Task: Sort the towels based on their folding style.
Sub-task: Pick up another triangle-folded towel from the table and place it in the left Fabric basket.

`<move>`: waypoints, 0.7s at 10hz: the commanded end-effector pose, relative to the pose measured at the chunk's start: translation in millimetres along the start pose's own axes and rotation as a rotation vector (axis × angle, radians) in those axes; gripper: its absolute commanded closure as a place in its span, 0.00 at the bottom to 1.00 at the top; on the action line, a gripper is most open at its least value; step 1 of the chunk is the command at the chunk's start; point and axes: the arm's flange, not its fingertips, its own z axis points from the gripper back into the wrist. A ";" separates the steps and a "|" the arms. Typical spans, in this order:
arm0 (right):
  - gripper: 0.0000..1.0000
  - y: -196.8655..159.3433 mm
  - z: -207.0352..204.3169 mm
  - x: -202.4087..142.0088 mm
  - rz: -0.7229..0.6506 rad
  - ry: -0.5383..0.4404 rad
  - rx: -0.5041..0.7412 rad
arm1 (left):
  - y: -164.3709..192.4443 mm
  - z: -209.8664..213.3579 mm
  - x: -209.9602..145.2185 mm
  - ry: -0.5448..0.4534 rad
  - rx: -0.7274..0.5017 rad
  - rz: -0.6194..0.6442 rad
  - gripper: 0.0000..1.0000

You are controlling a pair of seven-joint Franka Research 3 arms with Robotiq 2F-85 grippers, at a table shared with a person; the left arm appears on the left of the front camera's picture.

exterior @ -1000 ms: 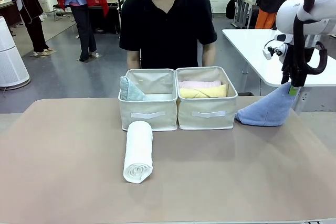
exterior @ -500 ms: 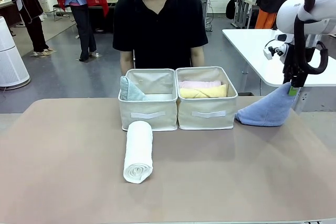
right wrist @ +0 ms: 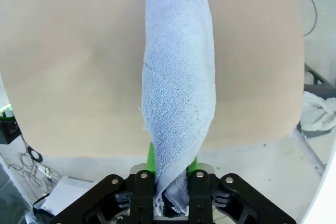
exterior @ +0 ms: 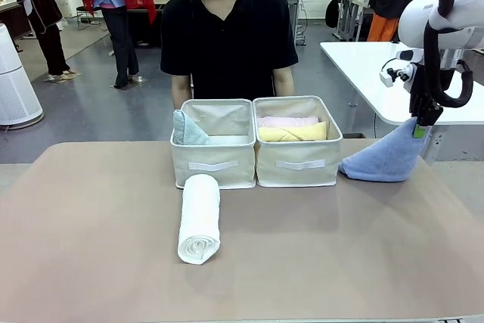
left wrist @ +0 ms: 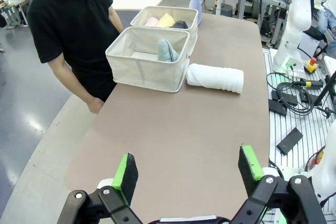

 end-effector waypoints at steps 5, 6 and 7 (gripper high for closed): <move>1.00 5.9 12.0 -1.5 0.060 0.062 -0.008 | -1.5 2.1 -1.0 -0.006 -0.006 -0.019 0.00; 1.00 19.8 30.9 -1.3 0.064 0.091 0.003 | -1.5 2.1 -1.0 -0.006 -0.006 -0.019 0.00; 1.00 41.1 57.5 -2.9 0.007 0.136 0.010 | -1.5 2.1 -1.0 -0.006 -0.006 -0.019 0.00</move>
